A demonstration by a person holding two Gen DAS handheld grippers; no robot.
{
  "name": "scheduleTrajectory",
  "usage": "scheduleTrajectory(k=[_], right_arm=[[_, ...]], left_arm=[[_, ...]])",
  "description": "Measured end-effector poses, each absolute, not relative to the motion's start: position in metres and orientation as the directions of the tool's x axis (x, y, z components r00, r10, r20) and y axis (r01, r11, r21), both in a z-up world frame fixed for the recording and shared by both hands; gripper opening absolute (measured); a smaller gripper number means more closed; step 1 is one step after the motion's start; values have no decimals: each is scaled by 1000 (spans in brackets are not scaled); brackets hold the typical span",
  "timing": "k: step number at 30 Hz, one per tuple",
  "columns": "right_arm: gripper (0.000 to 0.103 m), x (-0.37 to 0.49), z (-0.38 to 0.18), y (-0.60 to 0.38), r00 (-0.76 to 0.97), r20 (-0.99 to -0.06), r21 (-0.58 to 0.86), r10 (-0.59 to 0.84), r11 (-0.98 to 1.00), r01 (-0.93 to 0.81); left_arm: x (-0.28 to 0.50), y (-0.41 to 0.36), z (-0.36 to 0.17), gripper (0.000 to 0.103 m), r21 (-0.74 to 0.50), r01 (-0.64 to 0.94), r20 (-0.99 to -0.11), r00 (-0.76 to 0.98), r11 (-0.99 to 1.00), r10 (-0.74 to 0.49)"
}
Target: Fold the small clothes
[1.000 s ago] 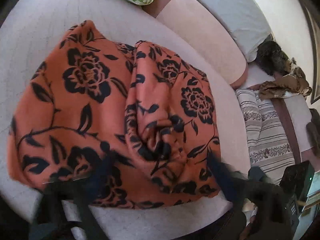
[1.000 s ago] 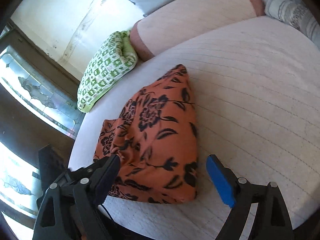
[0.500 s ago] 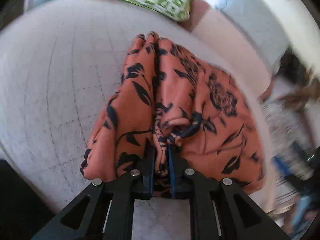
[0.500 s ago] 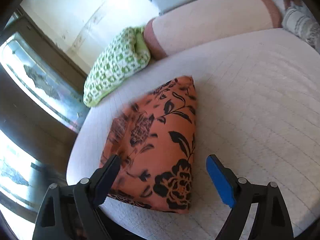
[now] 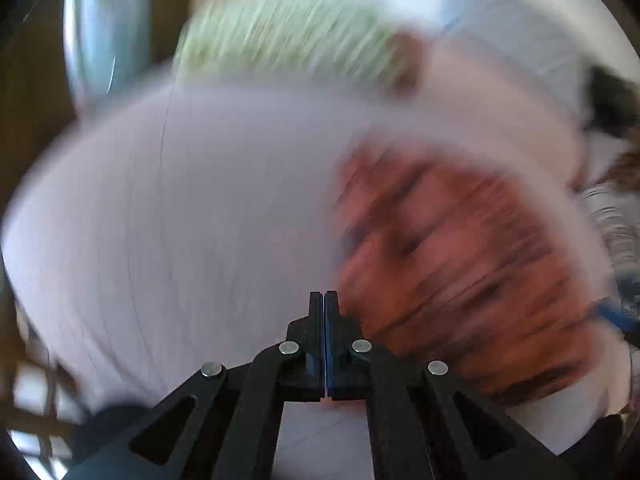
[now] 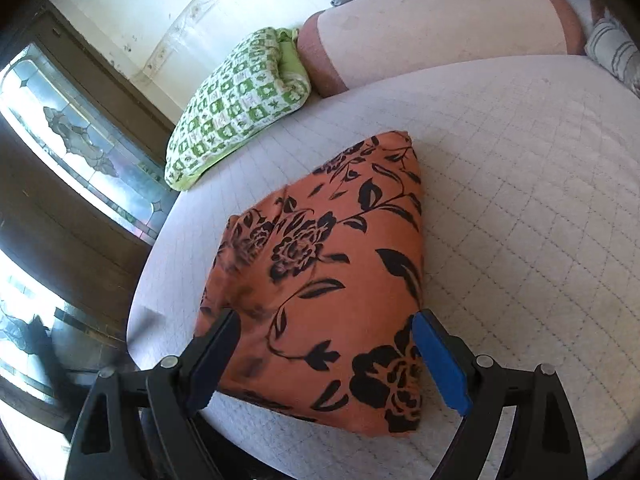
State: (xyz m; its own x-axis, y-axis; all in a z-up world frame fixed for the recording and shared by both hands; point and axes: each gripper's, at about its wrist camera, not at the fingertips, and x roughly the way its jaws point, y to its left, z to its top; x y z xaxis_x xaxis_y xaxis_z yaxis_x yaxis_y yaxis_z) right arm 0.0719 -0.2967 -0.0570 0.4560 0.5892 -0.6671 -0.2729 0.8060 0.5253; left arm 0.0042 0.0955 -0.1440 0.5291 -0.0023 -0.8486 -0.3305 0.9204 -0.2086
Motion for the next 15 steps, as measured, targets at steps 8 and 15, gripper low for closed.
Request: scheduleTrajectory(k=[8,15], right_arm=[[90,65,-63,-280,436,-709,449,554,832,-327],[90,52,-58,-279,398,-689,491,606,794,-358]], left_arm=[[8,98,-94,65,-579,-163,-641,696,799,-323],[48,78,-78,66,-506,-96,-656,688,857,-311]])
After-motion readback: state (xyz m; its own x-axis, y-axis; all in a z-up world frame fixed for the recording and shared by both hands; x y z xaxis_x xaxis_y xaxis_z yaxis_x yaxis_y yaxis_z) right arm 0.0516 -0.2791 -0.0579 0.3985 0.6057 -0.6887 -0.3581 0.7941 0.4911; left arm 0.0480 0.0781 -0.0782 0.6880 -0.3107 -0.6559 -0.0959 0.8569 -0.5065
